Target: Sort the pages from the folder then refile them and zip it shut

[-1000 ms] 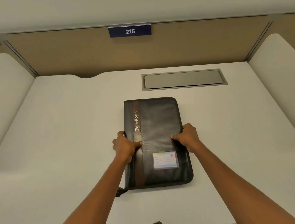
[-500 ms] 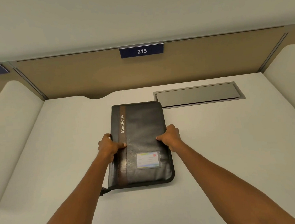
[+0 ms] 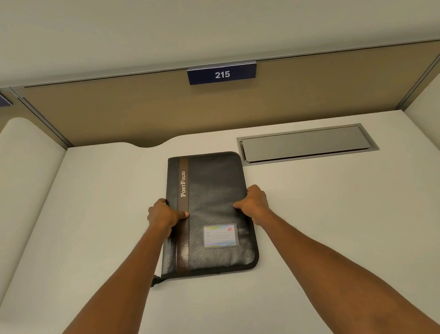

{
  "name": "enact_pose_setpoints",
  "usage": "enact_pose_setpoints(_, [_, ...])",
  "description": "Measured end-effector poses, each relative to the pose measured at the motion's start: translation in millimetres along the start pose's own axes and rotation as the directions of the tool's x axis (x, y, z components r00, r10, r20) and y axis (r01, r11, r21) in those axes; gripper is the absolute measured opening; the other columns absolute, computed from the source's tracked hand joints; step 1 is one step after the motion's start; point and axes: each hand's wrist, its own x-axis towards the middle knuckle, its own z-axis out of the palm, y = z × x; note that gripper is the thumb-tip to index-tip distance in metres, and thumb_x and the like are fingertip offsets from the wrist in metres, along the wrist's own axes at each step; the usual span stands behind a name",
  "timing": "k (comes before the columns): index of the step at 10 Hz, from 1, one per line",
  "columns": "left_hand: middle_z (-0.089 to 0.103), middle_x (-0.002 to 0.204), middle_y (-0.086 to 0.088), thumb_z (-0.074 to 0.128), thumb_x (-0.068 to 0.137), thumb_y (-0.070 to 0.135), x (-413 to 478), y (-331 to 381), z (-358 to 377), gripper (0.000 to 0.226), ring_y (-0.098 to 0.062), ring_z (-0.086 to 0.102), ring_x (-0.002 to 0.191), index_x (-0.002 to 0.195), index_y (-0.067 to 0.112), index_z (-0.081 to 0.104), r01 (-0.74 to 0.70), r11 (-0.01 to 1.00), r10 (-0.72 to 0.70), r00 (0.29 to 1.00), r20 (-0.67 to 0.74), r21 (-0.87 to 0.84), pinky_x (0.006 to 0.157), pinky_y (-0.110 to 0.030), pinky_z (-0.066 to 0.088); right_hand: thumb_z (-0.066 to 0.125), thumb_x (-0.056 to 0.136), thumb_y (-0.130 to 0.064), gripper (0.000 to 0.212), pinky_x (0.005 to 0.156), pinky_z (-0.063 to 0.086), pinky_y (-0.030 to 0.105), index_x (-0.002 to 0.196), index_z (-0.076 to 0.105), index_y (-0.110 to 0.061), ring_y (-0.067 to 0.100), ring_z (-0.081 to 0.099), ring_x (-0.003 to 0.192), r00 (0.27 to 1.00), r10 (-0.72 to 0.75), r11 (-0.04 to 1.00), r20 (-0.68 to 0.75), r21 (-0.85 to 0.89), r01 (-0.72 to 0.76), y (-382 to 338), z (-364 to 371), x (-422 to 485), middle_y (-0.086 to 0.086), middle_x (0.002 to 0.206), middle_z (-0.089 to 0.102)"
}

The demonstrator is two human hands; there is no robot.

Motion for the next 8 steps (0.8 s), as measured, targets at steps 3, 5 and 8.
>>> enact_pose_setpoints(3, [0.045, 0.149, -0.019, 0.060, 0.102, 0.033, -46.7, -7.0, 25.6, 0.062, -0.040, 0.046, 0.135, 0.151, 0.007, 0.034, -0.175, 0.925, 0.219, 0.971, -0.094, 0.338, 0.103, -0.056, 0.046, 0.061, 0.098, -0.018, 0.070, 0.121, 0.031, 0.039, 0.158, 0.027, -0.011, 0.030, 0.030, 0.149, 0.887, -0.460, 0.697, 0.040, -0.602, 0.389, 14.6, 22.2, -64.1, 0.012, 0.164, 0.028])
enact_pose_setpoints(5, [0.007, 0.173, -0.017, 0.034, 0.110, 0.032, -72.0, -39.1, 48.2, 0.064, -0.036, 0.008, 0.159, 0.165, 0.008, 0.011, -0.283, 0.878, 0.350, 0.930, -0.114, 0.386, 0.126, -0.056, 0.018, 0.032, 0.111, -0.032, 0.062, 0.129, 0.009, 0.044, 0.164, 0.006, -0.014, 0.028, 0.001, 0.159, 0.884, -0.435, 0.577, 0.171, -0.701, 0.419, 45.7, 30.2, -87.3, 0.008, 0.172, 0.000])
enact_pose_setpoints(8, [0.019, 0.172, -0.010, 0.030, 0.112, 0.031, -106.1, -63.7, 68.7, 0.056, -0.026, 0.010, 0.160, 0.164, 0.012, 0.023, -0.509, 0.728, 0.616, 0.779, -0.114, 0.459, 0.131, -0.048, 0.005, 0.032, 0.111, -0.037, 0.063, 0.129, 0.006, 0.044, 0.164, 0.010, -0.011, 0.026, 0.004, 0.159, 0.860, -0.490, 0.566, 0.140, -0.699, 0.437, 74.0, 0.2, -104.4, 0.007, 0.172, 0.005])
